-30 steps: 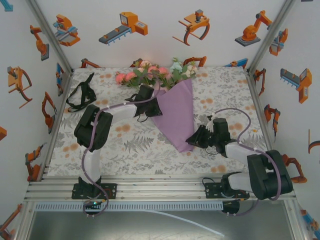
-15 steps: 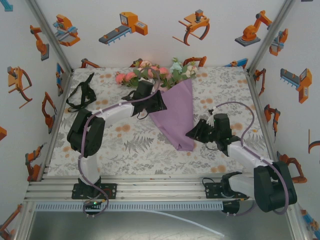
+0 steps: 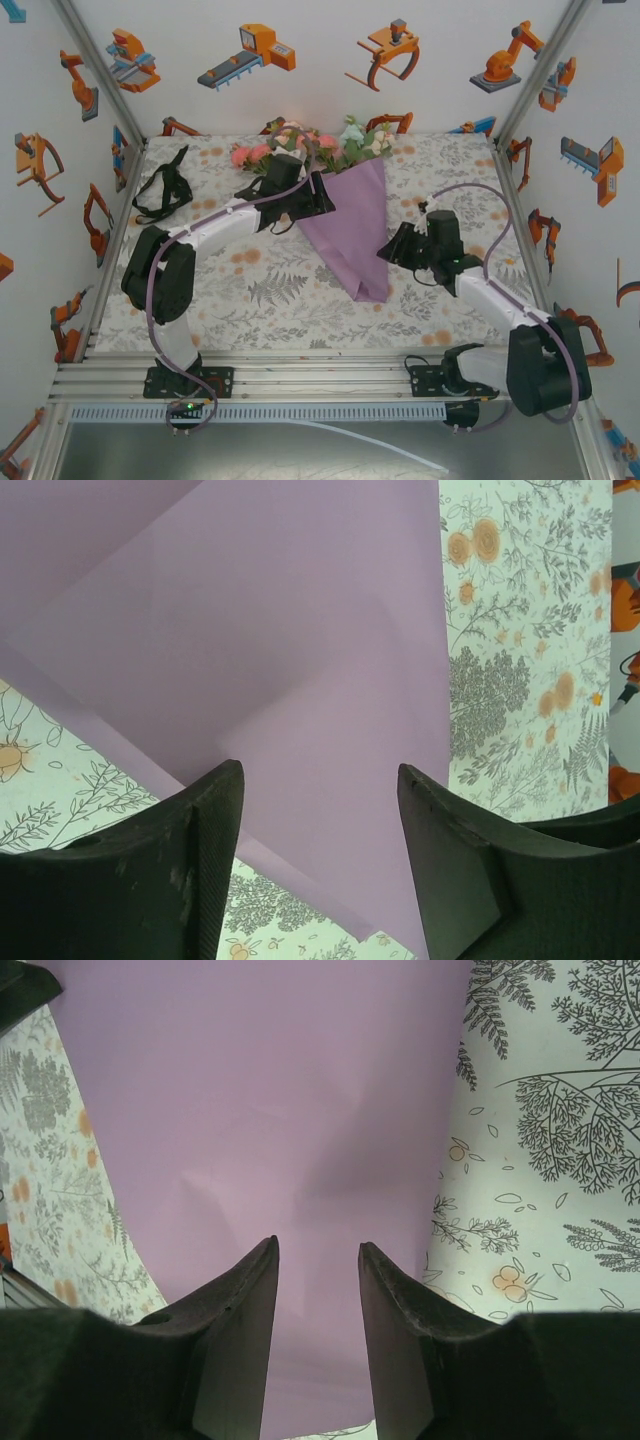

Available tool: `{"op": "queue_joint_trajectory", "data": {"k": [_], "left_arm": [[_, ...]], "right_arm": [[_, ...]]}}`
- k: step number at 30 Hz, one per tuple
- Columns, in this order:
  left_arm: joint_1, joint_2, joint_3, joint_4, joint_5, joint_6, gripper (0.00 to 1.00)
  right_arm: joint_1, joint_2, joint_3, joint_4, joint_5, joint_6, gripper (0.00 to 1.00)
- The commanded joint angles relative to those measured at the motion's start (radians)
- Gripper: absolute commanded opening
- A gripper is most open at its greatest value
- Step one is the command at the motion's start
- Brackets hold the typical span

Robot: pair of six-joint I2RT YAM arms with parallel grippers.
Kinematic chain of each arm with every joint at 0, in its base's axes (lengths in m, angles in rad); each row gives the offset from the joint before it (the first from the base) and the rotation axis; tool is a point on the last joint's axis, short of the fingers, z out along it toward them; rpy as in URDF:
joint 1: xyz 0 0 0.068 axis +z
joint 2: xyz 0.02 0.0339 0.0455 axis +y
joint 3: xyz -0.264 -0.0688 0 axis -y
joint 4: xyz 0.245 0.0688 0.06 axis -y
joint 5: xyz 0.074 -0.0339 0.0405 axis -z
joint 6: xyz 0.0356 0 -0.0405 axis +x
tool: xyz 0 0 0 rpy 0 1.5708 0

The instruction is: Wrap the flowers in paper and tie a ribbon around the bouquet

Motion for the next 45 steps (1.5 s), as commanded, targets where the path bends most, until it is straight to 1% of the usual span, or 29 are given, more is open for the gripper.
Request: {"op": "queue_joint_trajectory", "data": {"k": [1, 3, 5, 10, 14, 17, 21, 24, 27, 30, 34, 36, 38, 40, 43, 45], "left_arm": [[-0.006, -0.051, 0.042, -0.005, 0.061, 0.033, 0.52], [-0.029, -0.067, 0.028, 0.014, 0.089, 0.025, 0.5], [-0.062, -0.087, 0.006, 0.011, 0.091, 0.017, 0.49], [-0.127, -0.118, -0.071, -0.051, -0.02, 0.034, 0.49], [-0.158, -0.084, -0.063, -0.068, 0.028, 0.043, 0.49], [-0.187, -0.037, -0.036, -0.035, 0.066, -0.035, 0.48], [-0.196, 0.018, -0.077, 0.021, 0.06, -0.211, 0.34], [-0.187, 0.062, -0.117, 0.002, 0.016, -0.236, 0.29], [-0.158, 0.105, -0.133, 0.034, 0.025, -0.228, 0.27], [-0.139, 0.127, -0.128, 0.038, 0.018, -0.209, 0.26], [-0.122, 0.15, -0.12, -0.01, -0.007, -0.184, 0.24], [-0.111, 0.149, -0.134, -0.002, -0.018, -0.175, 0.23], [-0.104, 0.15, -0.135, -0.003, -0.023, -0.165, 0.23], [-0.104, 0.155, -0.13, -0.004, -0.021, -0.155, 0.22], [-0.104, 0.165, -0.124, 0.003, -0.013, -0.154, 0.22], [-0.103, 0.171, -0.119, 0.003, -0.014, -0.154, 0.21]], "right_arm": [[0.002, 0.036, 0.015, 0.032, -0.051, -0.029, 0.34], [0.018, 0.09, -0.003, 0.093, -0.098, -0.006, 0.31], [0.036, 0.141, -0.008, 0.141, -0.136, 0.006, 0.3], [0.065, 0.266, 0.013, 0.29, -0.171, 0.056, 0.26], [0.088, 0.367, 0.049, 0.362, -0.176, 0.067, 0.24], [0.098, 0.442, 0.054, 0.431, -0.172, 0.088, 0.21], [0.097, 0.492, 0.059, 0.478, -0.145, 0.126, 0.2], [0.095, 0.461, 0.064, 0.476, -0.14, 0.166, 0.21], [0.089, 0.396, 0.051, 0.438, -0.157, 0.169, 0.21], [0.086, 0.29, 0.038, 0.318, -0.146, 0.131, 0.21], [0.071, 0.105, -0.001, 0.127, -0.104, 0.069, 0.21], [0.047, 0.003, -0.048, 0.046, -0.08, 0.058, 0.22], [0.009, -0.069, -0.098, 0.002, -0.088, 0.058, 0.23], [-0.013, -0.096, -0.13, -0.011, -0.135, 0.059, 0.23], [-0.015, -0.065, -0.159, -0.003, -0.236, 0.046, 0.22], [-0.014, -0.032, -0.194, 0.002, -0.249, 0.046, 0.21]]}}
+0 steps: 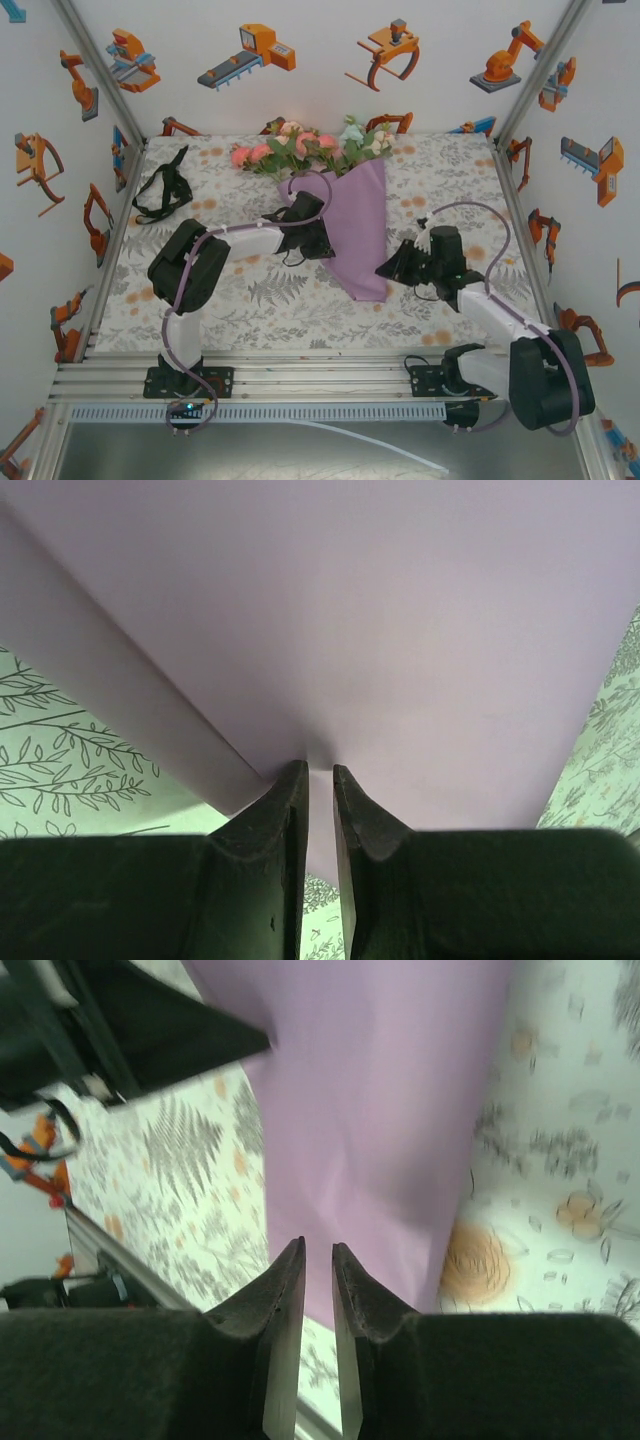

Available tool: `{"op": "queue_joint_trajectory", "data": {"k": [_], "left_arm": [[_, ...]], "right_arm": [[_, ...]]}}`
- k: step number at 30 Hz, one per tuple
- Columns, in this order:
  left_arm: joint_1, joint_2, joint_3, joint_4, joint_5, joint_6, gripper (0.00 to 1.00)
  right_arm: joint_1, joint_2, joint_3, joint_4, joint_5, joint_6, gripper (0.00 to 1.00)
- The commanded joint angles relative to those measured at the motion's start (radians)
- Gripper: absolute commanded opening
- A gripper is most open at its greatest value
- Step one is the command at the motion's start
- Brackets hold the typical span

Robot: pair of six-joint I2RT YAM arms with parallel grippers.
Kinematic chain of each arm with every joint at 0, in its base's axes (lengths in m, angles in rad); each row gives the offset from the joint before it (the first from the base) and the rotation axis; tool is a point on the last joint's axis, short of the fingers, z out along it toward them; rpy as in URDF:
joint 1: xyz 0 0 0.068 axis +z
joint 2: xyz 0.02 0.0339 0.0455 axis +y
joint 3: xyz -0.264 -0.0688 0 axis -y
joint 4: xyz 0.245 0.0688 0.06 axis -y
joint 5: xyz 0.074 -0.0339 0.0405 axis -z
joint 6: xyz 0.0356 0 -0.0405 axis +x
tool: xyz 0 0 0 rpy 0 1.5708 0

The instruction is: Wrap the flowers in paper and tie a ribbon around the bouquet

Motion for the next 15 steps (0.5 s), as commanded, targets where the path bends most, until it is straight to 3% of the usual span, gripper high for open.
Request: {"op": "queue_joint_trajectory", "data": {"k": [1, 5, 11, 15], "left_arm": [[0.003, 0.026, 0.01, -0.008, -0.017, 0.026, 0.21], [0.004, 0.027, 0.007, -0.006, -0.027, 0.031, 0.21], [0.008, 0.022, 0.005, -0.02, -0.045, 0.044, 0.21], [0.013, 0.017, 0.0, -0.006, -0.038, 0.044, 0.21]], "right_arm": [[0.0, 0.039, -0.057, -0.031, -0.06, -0.012, 0.2], [0.0, 0.096, -0.146, 0.155, -0.132, 0.068, 0.18], [-0.007, 0.018, -0.074, -0.031, -0.097, -0.02, 0.19], [-0.103, -0.038, -0.077, -0.035, -0.081, 0.008, 0.21]]}}
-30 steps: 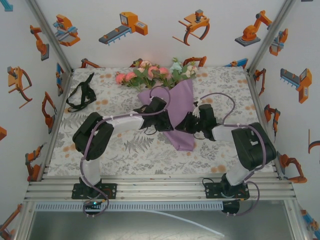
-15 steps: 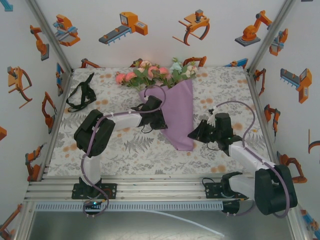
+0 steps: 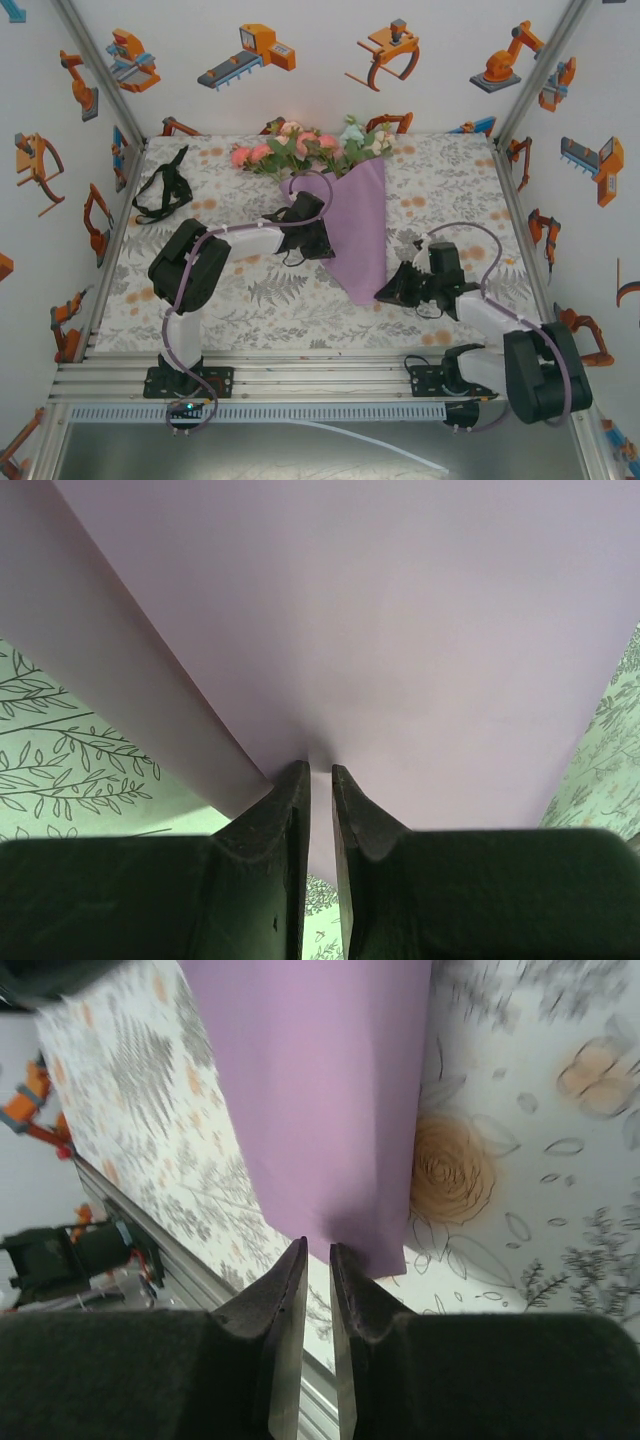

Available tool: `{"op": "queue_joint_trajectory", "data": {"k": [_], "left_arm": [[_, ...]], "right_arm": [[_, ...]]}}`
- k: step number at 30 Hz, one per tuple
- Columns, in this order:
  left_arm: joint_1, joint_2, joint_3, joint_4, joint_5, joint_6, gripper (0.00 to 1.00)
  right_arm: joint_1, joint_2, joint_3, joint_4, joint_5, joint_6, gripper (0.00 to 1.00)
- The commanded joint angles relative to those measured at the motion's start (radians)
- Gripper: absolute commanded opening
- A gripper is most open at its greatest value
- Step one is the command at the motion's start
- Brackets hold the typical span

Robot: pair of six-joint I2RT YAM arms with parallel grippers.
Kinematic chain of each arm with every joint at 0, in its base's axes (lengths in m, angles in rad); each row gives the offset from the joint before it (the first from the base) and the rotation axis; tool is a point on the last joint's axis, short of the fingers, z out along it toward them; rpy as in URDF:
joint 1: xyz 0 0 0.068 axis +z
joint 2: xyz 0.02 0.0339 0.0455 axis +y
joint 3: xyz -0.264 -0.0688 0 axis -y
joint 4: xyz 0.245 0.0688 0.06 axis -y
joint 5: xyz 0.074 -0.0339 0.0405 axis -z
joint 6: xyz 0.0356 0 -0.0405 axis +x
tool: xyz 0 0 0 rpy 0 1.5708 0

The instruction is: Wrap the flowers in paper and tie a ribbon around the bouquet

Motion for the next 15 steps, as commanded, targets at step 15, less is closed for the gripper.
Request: {"op": "queue_joint_trajectory", "data": {"k": [15], "left_arm": [[0.016, 0.011, -0.003, 0.003, -0.026, 0.029, 0.2]], "right_arm": [[-0.076, 0.005, 0.053, -0.083, 0.014, -0.058, 0.18]]}}
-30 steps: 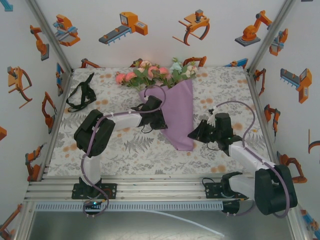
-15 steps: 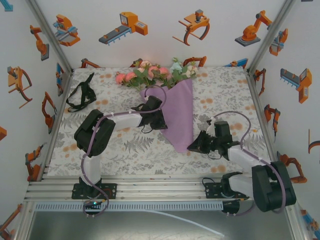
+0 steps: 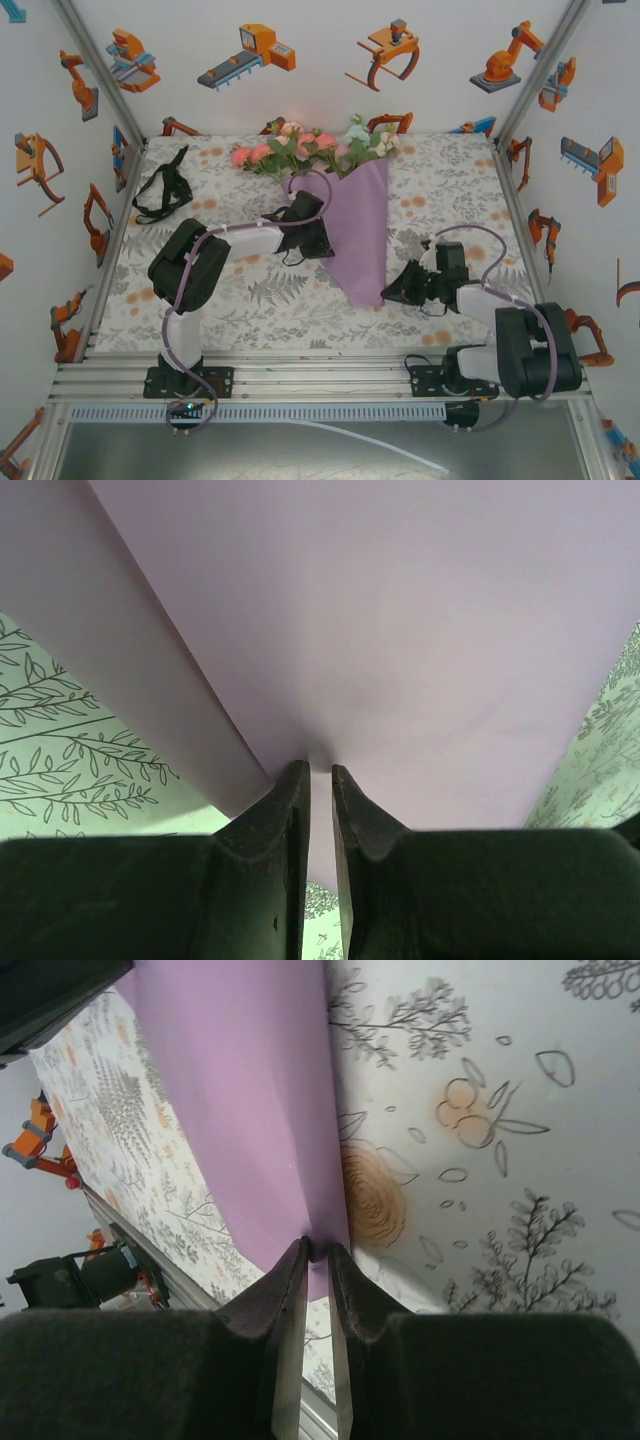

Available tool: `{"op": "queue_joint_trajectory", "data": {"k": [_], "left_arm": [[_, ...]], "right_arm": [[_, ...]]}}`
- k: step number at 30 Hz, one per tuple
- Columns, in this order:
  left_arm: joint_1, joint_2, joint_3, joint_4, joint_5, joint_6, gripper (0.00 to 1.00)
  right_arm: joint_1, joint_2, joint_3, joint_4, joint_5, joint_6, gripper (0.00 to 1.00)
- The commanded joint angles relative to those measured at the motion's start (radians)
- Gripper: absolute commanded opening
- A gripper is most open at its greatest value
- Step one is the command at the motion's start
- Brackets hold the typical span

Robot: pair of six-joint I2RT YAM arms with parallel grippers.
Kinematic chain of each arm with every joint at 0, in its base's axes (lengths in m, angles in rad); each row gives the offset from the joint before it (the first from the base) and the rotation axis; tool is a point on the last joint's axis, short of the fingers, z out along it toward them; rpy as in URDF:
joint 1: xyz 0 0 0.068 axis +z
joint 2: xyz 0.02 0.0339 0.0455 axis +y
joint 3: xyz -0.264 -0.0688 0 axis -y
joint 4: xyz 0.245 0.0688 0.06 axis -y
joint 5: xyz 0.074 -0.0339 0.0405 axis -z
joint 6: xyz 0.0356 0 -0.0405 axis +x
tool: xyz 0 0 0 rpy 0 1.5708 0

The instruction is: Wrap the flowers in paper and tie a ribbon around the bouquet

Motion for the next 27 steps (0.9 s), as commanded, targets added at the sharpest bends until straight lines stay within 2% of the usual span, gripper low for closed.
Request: {"op": "queue_joint_trajectory", "data": {"k": [1, 4, 10, 14, 16, 19, 22, 27], "left_arm": [[0.009, 0.011, -0.003, -0.003, -0.024, 0.025, 0.2], [0.01, 0.008, 0.003, -0.005, -0.023, 0.029, 0.2], [0.016, -0.002, 0.016, -0.019, -0.036, 0.036, 0.21], [0.025, -0.023, 0.016, -0.027, -0.036, 0.046, 0.21], [0.026, -0.042, 0.025, -0.034, -0.028, 0.051, 0.24], [0.032, -0.081, 0.061, -0.087, -0.04, 0.05, 0.38], [0.049, -0.125, 0.116, -0.168, -0.053, 0.061, 0.44], [0.104, -0.191, 0.199, -0.28, -0.07, 0.08, 0.51]], "right_arm": [[0.001, -0.138, 0.058, -0.112, 0.046, -0.032, 0.17], [0.009, -0.161, 0.071, -0.059, 0.034, 0.017, 0.16], [0.032, 0.074, 0.054, 0.102, 0.02, 0.029, 0.12], [0.032, 0.164, 0.055, 0.114, 0.033, -0.002, 0.12], [0.032, 0.147, 0.087, 0.069, 0.035, -0.016, 0.12], [0.033, 0.069, 0.198, -0.094, 0.061, -0.066, 0.15], [0.034, 0.013, 0.285, -0.177, 0.109, -0.074, 0.19], [0.033, 0.088, 0.414, -0.224, 0.143, -0.103, 0.2]]}}
